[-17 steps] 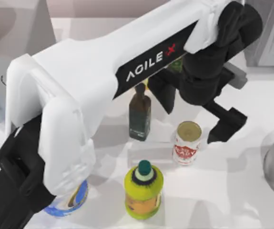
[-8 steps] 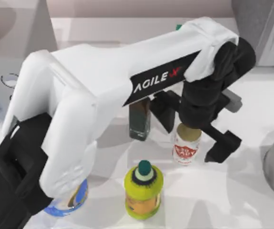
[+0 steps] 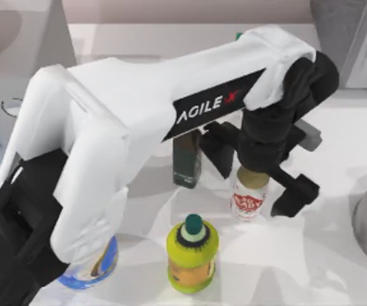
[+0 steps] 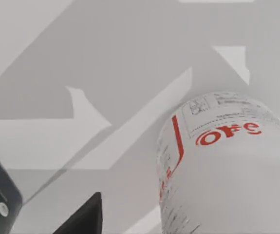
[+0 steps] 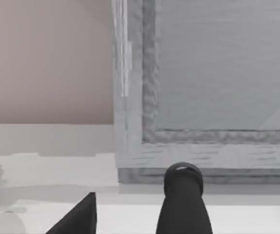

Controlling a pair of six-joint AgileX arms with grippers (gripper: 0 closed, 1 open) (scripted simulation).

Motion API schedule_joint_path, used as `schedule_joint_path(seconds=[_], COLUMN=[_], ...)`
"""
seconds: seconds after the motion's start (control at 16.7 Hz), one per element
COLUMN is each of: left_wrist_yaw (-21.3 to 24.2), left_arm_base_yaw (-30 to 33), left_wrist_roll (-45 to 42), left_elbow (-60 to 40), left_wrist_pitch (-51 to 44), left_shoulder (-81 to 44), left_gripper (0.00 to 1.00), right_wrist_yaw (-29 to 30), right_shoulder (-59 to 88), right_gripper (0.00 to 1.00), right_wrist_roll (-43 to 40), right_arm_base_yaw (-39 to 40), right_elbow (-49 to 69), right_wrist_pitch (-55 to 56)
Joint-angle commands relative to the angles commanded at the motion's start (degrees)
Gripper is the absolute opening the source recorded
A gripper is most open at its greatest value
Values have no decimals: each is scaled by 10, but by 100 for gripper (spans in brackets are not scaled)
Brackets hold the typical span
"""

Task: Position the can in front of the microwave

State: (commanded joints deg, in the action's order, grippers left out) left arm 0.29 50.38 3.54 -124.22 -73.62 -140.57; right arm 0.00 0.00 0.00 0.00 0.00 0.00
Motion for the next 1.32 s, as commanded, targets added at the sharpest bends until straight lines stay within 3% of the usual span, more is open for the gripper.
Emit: schedule_joint_path(seconds=[0.66,1.32], left_wrist_yaw=[0,-2], left_arm_base_yaw=[0,4], left_wrist_roll=[0,-5], left_elbow=[0,-3], left_wrist_pitch=[0,-7], left_shoulder=[0,-2], left_gripper=[2,0], right_wrist_yaw=[0,0], right_shoulder=[0,0], right_gripper=[100,100], right_wrist_roll=[0,0], right_arm_base_yaw=[0,0], right_elbow=[0,0], right_wrist_pitch=[0,0])
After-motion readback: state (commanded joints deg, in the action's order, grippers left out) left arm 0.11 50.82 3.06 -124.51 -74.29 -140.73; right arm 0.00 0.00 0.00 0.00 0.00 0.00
